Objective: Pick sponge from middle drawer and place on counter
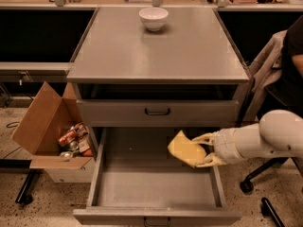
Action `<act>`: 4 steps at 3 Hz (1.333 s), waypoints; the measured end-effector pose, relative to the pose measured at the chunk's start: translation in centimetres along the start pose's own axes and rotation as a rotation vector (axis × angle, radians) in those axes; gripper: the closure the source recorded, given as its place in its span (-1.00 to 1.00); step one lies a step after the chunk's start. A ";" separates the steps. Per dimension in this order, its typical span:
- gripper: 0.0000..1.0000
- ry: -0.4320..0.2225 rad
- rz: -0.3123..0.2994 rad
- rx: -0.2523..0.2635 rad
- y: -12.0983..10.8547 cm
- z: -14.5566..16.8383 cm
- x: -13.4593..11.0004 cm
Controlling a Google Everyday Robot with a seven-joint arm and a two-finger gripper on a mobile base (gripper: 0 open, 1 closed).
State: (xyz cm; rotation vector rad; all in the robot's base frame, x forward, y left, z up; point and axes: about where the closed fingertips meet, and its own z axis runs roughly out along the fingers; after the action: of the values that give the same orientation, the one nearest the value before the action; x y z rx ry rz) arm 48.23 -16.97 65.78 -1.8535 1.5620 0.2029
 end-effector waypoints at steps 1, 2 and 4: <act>1.00 0.003 0.024 0.058 -5.6 -4.6 -2.1; 1.00 0.004 0.018 0.090 -7.5 -5.9 -2.5; 1.00 0.028 0.068 0.113 -9.4 -8.3 -3.6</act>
Offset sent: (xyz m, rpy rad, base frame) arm 0.0300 -0.0081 0.0649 0.0186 -0.0309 -0.0475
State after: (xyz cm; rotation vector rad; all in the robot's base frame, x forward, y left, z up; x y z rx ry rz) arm 53.40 -18.63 77.63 -1.7245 1.6231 0.1179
